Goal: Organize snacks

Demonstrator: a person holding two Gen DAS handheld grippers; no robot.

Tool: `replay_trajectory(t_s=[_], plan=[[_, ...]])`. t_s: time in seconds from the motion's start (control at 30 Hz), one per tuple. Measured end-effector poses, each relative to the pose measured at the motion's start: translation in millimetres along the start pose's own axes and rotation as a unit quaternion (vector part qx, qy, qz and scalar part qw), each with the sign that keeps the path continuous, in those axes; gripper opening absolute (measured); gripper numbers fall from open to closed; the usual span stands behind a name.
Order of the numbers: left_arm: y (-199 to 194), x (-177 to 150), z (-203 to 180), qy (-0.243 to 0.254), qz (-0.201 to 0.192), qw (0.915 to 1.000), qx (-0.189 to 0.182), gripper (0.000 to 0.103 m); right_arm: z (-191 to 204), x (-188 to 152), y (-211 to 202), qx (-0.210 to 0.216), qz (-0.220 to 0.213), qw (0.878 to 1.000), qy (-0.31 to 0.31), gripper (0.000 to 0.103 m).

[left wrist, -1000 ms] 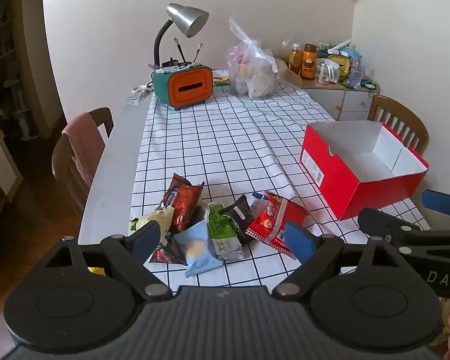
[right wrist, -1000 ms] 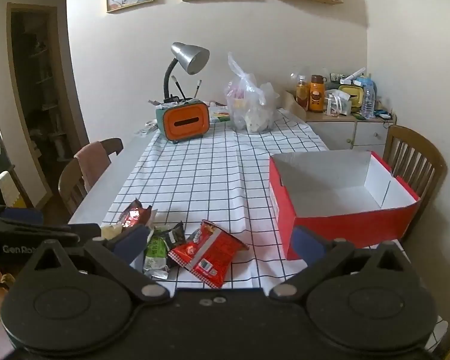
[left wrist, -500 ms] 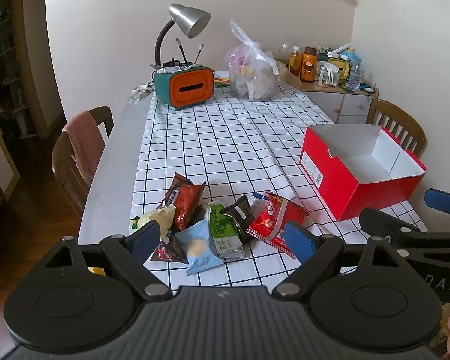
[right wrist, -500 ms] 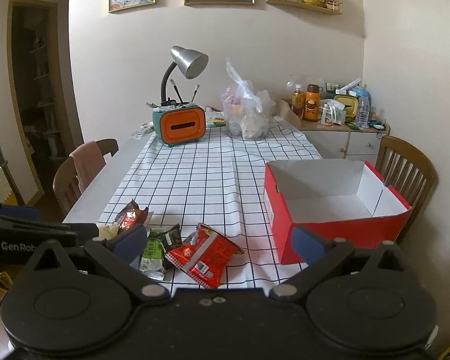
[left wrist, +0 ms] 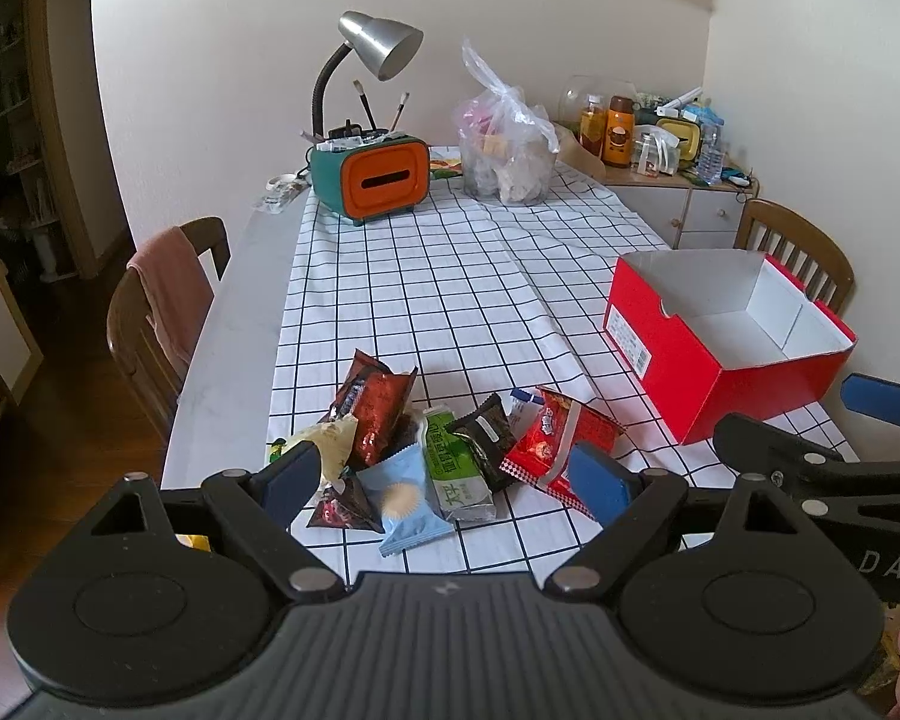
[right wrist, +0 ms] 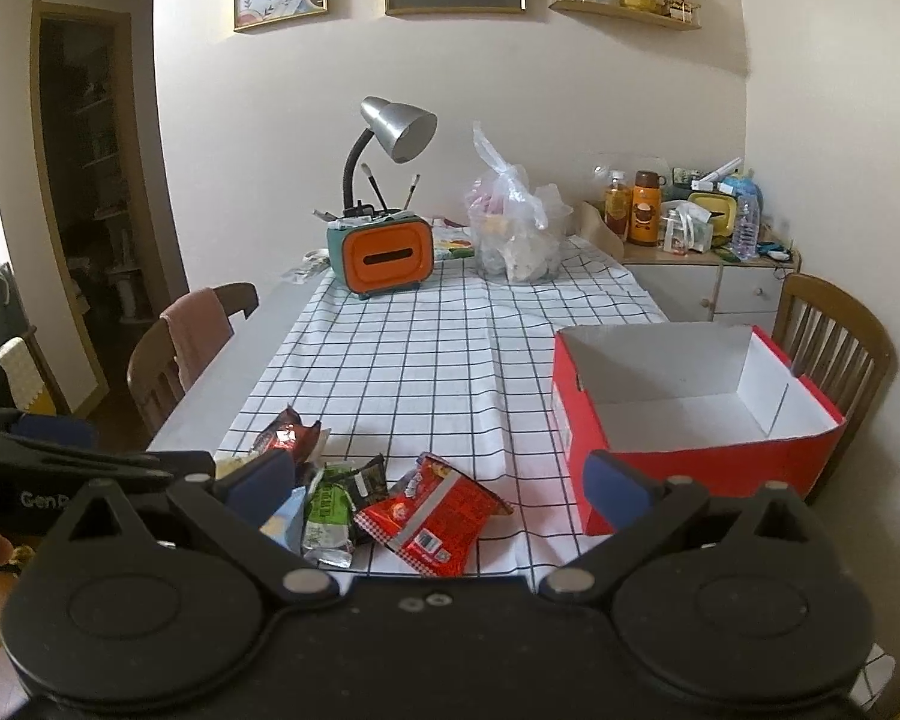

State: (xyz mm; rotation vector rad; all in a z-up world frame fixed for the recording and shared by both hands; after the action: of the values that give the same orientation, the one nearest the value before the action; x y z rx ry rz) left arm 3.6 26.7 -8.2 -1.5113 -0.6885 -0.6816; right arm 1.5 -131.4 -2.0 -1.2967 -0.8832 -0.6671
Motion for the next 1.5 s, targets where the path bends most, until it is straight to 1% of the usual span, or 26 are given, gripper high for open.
replay_trajectory(t_s=[0.13, 0.23, 0.33, 0.5, 0.73, 0.8, 0.9, 1.23, 1.33, 1.5], plan=[[2.5, -0.8, -0.1, 0.003, 0.002, 1.0000, 0.000, 0.090, -1.7, -0.3, 2.8, -0.006, 0.008, 1.000, 0.007, 0.103], [3.3, -1.2, -1.6, 0.006, 0.003, 1.0000, -0.001, 0.090, -4.6, -1.6, 5.6, -0.006, 0.016, 1.000, 0.017, 0.100], [4.4, -0.6, -0.9, 0.007, 0.005, 1.0000, 0.000, 0.090, -4.3, -1.7, 8.3, -0.004, 0.021, 1.000, 0.022, 0.099], [7.4, -2.1, -1.4, 0.007, 0.006, 1.0000, 0.001, 0.090, -2.5, -1.1, 8.3, -0.006, 0.018, 1.000, 0.012, 0.096], [8.1, -1.2, 0.3, 0.005, 0.006, 1.0000, -0.001, 0.090, 1.6, 2.2, 9.9, -0.004, 0.016, 1.000, 0.004, 0.096], [8.6, -1.2, 1.1, 0.005, 0.006, 1.0000, -0.001, 0.090, 1.8, 2.5, 9.2, -0.004, 0.013, 1.000, 0.003, 0.099], [8.8, -0.8, 2.6, 0.004, 0.006, 1.0000, 0.000, 0.090, 3.2, 2.3, 9.8, -0.002, 0.015, 1.000, 0.003, 0.099], [8.9, -3.8, 12.8, -0.004, 0.006, 0.9999, 0.008, 0.090, 0.8, 3.6, 16.6, 0.009, 0.017, 1.000, 0.010, 0.100], [11.5, -4.5, 16.3, -0.008, 0.011, 0.9998, 0.013, 0.090, 2.0, 3.2, 20.7, 0.025, 0.020, 0.999, 0.011, 0.100], [19.1, -6.3, 23.7, -0.013, 0.023, 0.9994, 0.020, 0.090, 5.2, 2.9, 32.5, 0.036, 0.031, 0.999, 0.004, 0.100]])
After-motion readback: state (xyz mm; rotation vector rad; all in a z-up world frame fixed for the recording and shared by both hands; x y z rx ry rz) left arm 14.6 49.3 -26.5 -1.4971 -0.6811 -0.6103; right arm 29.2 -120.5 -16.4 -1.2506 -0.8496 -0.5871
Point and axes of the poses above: each gripper's, at about its wrist camera, not at the fingertips, and y roughly the way its jaws point, z to its left, x to its top, the point moved 4 cm from there along y, roughly the way its jaws point, and after that the axes turned 3 degrees about -y, right-handed, at the moved point
